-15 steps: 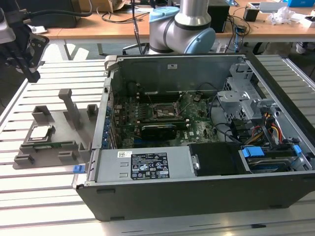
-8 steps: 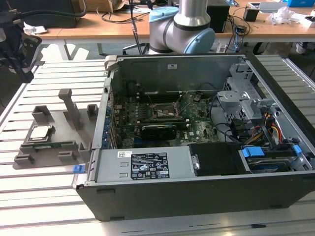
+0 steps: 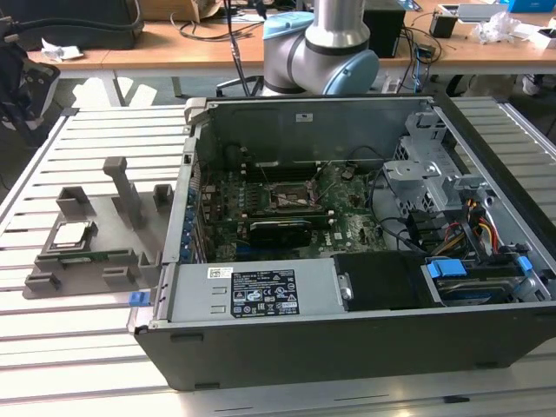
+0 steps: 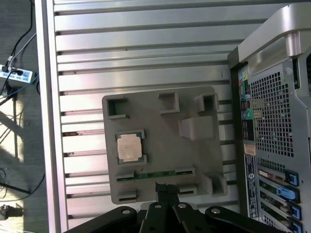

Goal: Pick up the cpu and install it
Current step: 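Reach for the cpu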

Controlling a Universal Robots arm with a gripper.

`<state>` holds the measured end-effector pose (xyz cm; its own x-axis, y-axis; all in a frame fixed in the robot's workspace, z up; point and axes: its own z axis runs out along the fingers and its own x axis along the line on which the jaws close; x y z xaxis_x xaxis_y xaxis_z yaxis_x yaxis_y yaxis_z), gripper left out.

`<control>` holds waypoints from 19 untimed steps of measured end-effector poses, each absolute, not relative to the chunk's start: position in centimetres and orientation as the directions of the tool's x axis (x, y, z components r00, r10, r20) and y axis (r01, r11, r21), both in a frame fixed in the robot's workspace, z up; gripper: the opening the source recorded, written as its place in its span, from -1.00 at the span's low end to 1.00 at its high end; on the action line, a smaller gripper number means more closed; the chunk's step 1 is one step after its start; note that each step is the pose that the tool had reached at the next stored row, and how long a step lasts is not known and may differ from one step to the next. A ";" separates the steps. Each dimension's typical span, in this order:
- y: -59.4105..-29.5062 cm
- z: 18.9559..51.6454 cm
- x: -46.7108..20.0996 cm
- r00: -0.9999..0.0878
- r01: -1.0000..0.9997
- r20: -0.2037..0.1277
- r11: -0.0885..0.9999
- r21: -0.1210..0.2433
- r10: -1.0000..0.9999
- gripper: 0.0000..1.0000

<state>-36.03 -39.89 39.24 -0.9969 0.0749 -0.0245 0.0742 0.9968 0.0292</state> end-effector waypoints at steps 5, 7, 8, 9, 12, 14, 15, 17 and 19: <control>-39.9 39.2 -36.7 -0.997 0.074 -0.025 0.997 0.029 0.075 -0.79; -39.9 39.2 -37.2 -0.997 0.074 -0.024 0.997 0.029 0.075 -0.79; -39.9 39.2 -37.3 -0.997 0.074 -0.024 0.997 0.029 0.075 -0.79; -39.9 39.2 -37.5 -0.997 0.074 -0.024 0.997 0.029 0.075 -0.79; -39.9 39.2 -38.1 -0.997 0.074 -0.025 0.997 0.029 0.075 -0.79; -39.9 39.2 -38.5 -0.997 0.074 -0.025 0.997 0.029 0.075 -0.79; -39.9 39.2 -38.6 -0.997 0.074 -0.024 0.997 0.029 0.075 -0.79; -39.9 39.2 -39.0 -0.997 0.074 -0.025 0.997 0.029 0.075 -0.79; -39.9 39.2 -39.5 -0.997 0.074 -0.024 0.997 0.029 0.075 -0.79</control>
<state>-39.54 -39.89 39.22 -0.9969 0.0749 -0.0245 0.0742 0.9968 0.0293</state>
